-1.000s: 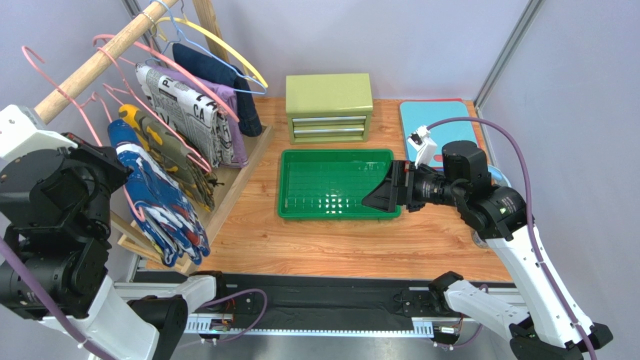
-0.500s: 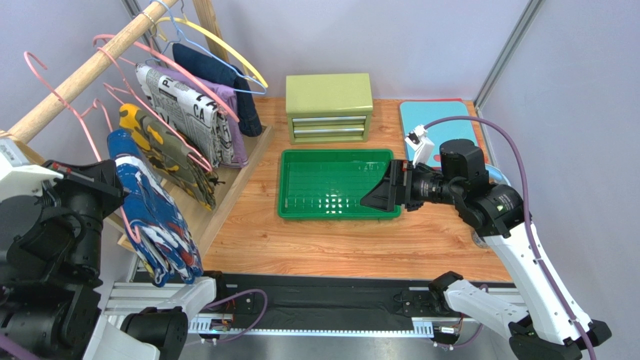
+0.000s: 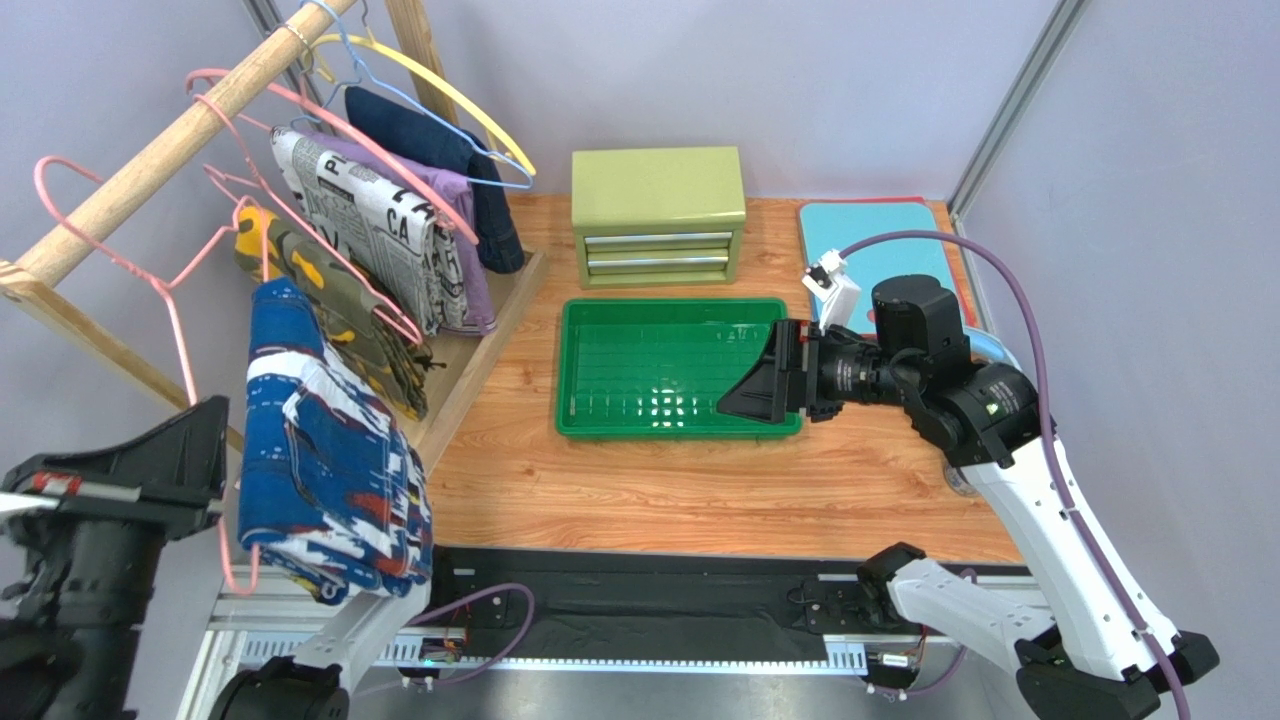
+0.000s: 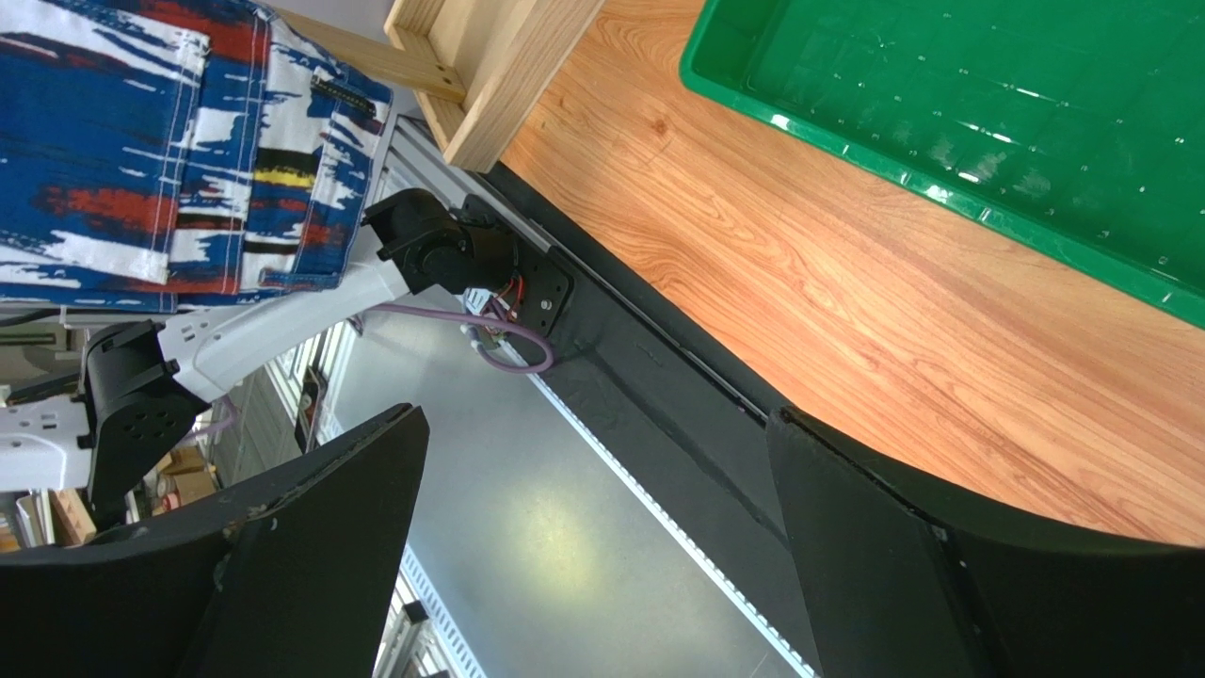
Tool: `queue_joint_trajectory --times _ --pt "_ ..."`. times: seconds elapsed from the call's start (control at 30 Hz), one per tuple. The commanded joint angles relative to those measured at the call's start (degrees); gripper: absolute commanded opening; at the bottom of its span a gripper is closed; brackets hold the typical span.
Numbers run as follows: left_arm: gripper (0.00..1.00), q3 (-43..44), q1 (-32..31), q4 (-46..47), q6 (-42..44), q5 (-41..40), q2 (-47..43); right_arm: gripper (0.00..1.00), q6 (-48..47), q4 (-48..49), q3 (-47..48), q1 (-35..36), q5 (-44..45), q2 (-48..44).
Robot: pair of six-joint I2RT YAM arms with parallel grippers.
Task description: Remove the trousers from the hanger
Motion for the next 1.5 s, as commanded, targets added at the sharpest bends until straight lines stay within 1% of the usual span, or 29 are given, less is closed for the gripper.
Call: queue_joint_trajectory --times 0.0,0.03,0.13,0.17,0.33,0.37,0.53,0.63,0.7,0.73,0.8,0.83,0.97,1.03,1.13,1.2,1.33,1.47 --pt "0.00 -0.08 -7.11 -5.23 -2.27 -2.26 -4.48 0.96 -1.31 0.09 0.84 0.16 -2.22 0.24" --pt "0.00 -1.04 -9.47 -5.32 -2.44 -2.18 -5.36 0.96 -1.39 -0.08 0.32 0.16 -2.22 0.32" --pt "0.00 -4.03 -12.91 -4.36 -2.27 1.68 -8.53 0.96 -1.48 -0.17 -0.56 0.25 -2.31 -0.03" --pt "0.00 -5.00 -13.45 -3.14 -2.10 5.26 -9.41 0.96 -1.48 -0.26 -1.08 0.25 -2.40 -0.03" --pt "0.00 -7.55 -14.33 -3.39 0.45 14.07 -10.91 0.96 -1.40 -0.87 -1.71 0.34 -2.31 -0.47" --pt "0.00 -7.91 -14.42 -2.69 0.54 17.57 -11.26 0.95 -1.57 -1.14 -1.62 0.34 -2.05 -0.55" --pt "0.00 -8.87 -15.12 -4.35 0.19 22.60 -11.70 0.95 -0.96 -2.54 -1.53 0.69 -0.82 -1.52" --pt "0.00 -10.97 -15.21 -4.18 -0.42 27.43 -12.14 0.95 -0.08 -2.90 -1.70 0.60 -0.20 -2.40" --pt "0.00 -13.78 -15.21 -0.94 -1.74 30.34 -13.19 0.95 0.62 -3.16 -1.88 0.60 -0.12 -2.84" --pt "0.00 -17.89 -15.12 3.25 -2.26 31.30 -13.80 0.95 0.80 -3.51 -2.05 0.69 -0.03 -3.01" --pt "0.00 -22.04 -15.12 7.40 -3.67 32.72 -15.30 0.95 0.71 -4.13 -2.06 0.69 0.76 -3.63" --pt "0.00 -25.80 -15.03 11.25 -4.11 32.98 -15.83 0.95 0.54 -4.74 -2.06 0.69 1.20 -3.81" --pt "0.00 -32.33 -15.03 19.62 -5.43 36.05 -14.87 0.95 0.01 -6.24 -1.01 0.69 3.31 -3.89" --pt "0.00 -34.09 -15.03 22.35 -5.17 36.41 -13.81 0.95 0.01 -6.50 -0.57 0.69 3.75 -3.63" --pt "0.00 -34.28 -15.03 27.27 -4.47 36.58 -10.74 0.94 -0.17 -7.55 1.19 0.69 5.68 -3.02" --pt "0.00 -34.28 -15.03 28.95 -4.47 38.25 -7.93 0.94 -0.43 -8.08 2.50 0.69 7.17 -2.67" --pt "0.00 -35.77 -15.03 35.79 -5.17 40.10 -4.24 0.94 -0.61 -9.22 4.71 0.69 9.11 -1.53" --pt "0.00 -34.19 -15.03 39.50 -6.31 40.98 1.81 0.93 -0.25 -9.49 6.47 0.78 10.86 -0.30"
